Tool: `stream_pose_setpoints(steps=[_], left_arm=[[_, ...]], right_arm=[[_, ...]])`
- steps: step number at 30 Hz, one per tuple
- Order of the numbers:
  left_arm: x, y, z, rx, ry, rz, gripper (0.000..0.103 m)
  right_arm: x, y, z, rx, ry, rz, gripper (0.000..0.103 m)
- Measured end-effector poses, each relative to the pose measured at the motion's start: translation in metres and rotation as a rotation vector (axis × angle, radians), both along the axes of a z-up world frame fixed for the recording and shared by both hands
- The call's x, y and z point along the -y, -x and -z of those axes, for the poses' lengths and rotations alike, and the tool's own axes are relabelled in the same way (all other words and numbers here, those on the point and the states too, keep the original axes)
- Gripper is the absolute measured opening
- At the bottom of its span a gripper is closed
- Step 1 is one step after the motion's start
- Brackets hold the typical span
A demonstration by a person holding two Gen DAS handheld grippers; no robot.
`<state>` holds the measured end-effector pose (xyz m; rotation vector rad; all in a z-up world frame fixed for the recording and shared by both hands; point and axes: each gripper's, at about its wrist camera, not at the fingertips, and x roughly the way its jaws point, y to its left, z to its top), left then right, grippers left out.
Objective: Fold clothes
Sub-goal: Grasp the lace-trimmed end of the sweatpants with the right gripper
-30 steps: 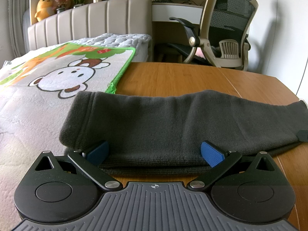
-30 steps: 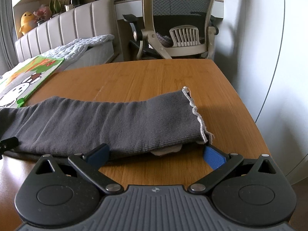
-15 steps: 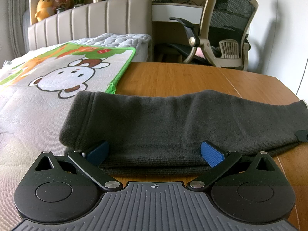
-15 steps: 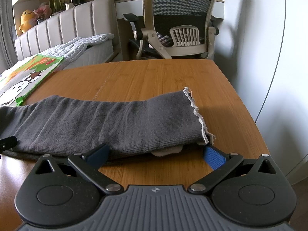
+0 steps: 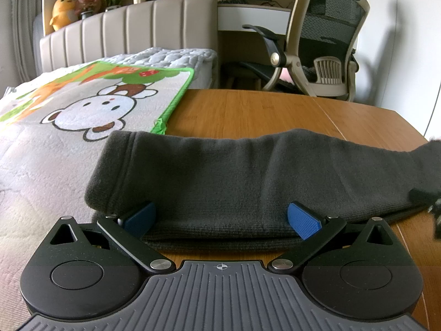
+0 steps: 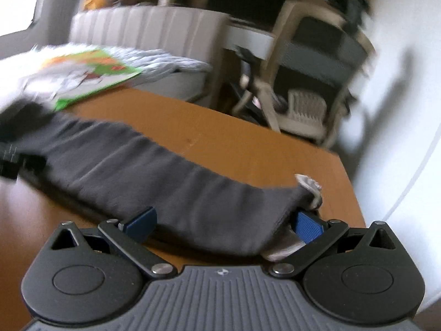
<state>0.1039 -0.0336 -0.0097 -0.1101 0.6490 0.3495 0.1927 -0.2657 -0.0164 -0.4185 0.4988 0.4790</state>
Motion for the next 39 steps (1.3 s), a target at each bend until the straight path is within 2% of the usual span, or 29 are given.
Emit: stream_pose_setpoints(steps=[1,3,7,9,12,23,39], left_arm=[[0.000,0.000,0.000,0.000,0.000,0.000,0.103],[0.000,0.000,0.000,0.000,0.000,0.000,0.103],[0.000,0.000,0.000,0.000,0.000,0.000,0.103],[0.000,0.000,0.000,0.000,0.000,0.000,0.103],[0.000,0.000,0.000,0.000,-0.001,0.000,0.103],[0.000,0.000,0.000,0.000,0.000,0.000,0.103],[0.000,0.000,0.000,0.000,0.000,0.000,0.103]], right_arm=[[-0.005,0.002,0.001,0.022,0.022,-0.012,0.103],[-0.006,0.001,0.000,0.030,0.001,-0.053,0.103],[0.007,-0.018,-0.005,-0.112,-0.140,-0.046,0.103],[0.011,-0.017,-0.006,-0.130,-0.178,-0.047,0.103],[0.003,-0.014,0.001,-0.096,-0.101,-0.045,0.103],[-0.001,-0.010,0.002,-0.069,-0.077,-0.042,0.103],[-0.001,-0.011,0.003,-0.077,-0.083,-0.042,0.103]])
